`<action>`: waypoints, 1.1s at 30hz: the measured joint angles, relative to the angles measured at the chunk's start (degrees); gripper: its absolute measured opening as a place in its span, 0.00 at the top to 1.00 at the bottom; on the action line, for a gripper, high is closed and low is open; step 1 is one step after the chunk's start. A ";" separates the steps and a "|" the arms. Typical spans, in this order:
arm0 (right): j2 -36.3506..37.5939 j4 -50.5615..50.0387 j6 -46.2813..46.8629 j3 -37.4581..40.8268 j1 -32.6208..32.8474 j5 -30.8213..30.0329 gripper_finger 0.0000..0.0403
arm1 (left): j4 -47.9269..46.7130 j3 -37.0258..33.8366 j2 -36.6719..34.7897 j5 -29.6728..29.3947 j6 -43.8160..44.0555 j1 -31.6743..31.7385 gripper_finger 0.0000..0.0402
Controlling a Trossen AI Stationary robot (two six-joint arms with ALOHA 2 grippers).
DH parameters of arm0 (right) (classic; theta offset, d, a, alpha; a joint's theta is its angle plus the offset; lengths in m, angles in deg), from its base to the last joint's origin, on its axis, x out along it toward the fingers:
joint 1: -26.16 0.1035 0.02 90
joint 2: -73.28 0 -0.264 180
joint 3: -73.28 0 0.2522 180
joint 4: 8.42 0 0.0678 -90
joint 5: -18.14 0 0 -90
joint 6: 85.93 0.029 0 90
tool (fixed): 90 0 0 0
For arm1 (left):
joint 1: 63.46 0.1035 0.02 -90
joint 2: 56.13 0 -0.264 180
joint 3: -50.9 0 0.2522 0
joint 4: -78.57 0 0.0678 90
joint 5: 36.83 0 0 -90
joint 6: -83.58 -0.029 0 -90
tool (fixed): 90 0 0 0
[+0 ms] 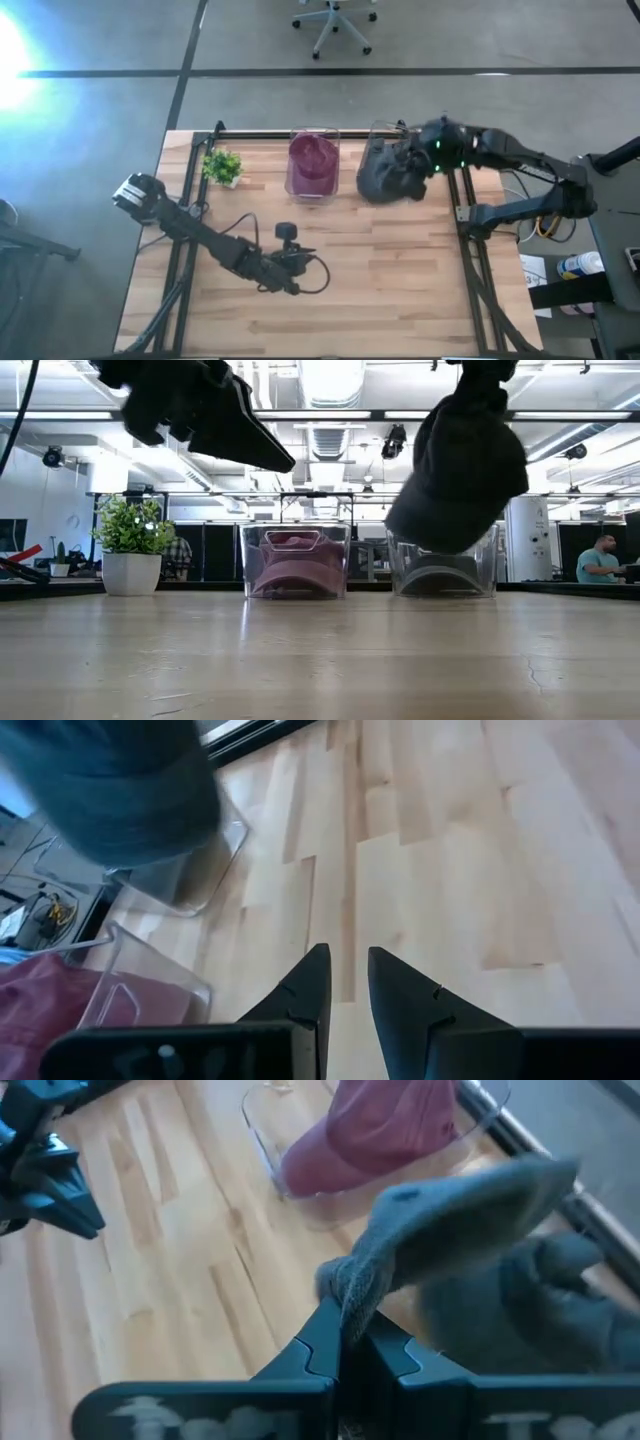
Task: Pick & Place hat
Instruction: Put the black cap into the right transparent bin
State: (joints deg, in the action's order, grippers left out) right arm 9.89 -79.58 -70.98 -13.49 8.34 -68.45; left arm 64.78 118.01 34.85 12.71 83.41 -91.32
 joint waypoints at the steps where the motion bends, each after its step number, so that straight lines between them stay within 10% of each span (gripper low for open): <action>1: -0.34 -0.42 -2.62 -0.74 -2.39 2.19 0.98 | -0.01 0.00 0.00 0.00 -0.03 0.39 0.84; 12: -14.80 -12.20 -30.27 -17.14 -22.20 15.10 0.98 | 3.49 0.00 0.00 0.01 2.13 5.02 0.84; 20: -24.79 -22.78 -41.98 -32.10 -24.14 15.19 0.98 | 3.41 1.30 0.02 -2.10 8.76 9.51 0.84; 33: -24.20 -21.85 -44.85 -30.34 -25.01 8.24 0.98 | 3.41 3.85 0.04 -2.29 8.79 14.70 0.84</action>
State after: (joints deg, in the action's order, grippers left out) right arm -14.31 -101.42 -115.83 -43.83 -16.66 -60.22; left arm 68.20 121.85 34.89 10.41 92.20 -76.62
